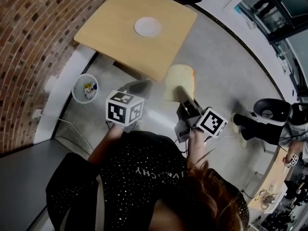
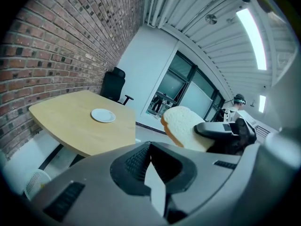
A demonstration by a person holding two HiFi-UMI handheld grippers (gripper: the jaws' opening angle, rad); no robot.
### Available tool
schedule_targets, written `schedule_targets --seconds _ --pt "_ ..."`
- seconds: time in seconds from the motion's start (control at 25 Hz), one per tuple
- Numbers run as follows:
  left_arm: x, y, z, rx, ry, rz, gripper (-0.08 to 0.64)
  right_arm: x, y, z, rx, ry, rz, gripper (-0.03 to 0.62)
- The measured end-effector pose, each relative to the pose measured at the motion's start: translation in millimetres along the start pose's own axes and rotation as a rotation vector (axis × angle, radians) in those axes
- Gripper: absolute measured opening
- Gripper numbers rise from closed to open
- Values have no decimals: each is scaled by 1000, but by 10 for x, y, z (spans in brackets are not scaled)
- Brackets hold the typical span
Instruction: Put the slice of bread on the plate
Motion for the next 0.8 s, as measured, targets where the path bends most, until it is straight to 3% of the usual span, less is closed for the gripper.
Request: schedule_targets --seconds 0.52,0.8 --pt "-233 48 -311 -36 78 28 11 219 100 50 -25 -36 16 94" --pt "-162 87 -663 -67 133 33 11 634 43 65 1 12 -24 94"
Point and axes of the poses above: the fingertips, and each gripper's own axes: x forward along the fingers, z to its right, y out of its top, the point moved 3 cm from there along -x, backward along the fingers, and after that the axes turned 13 degrees about z, right-handed, at the moved point
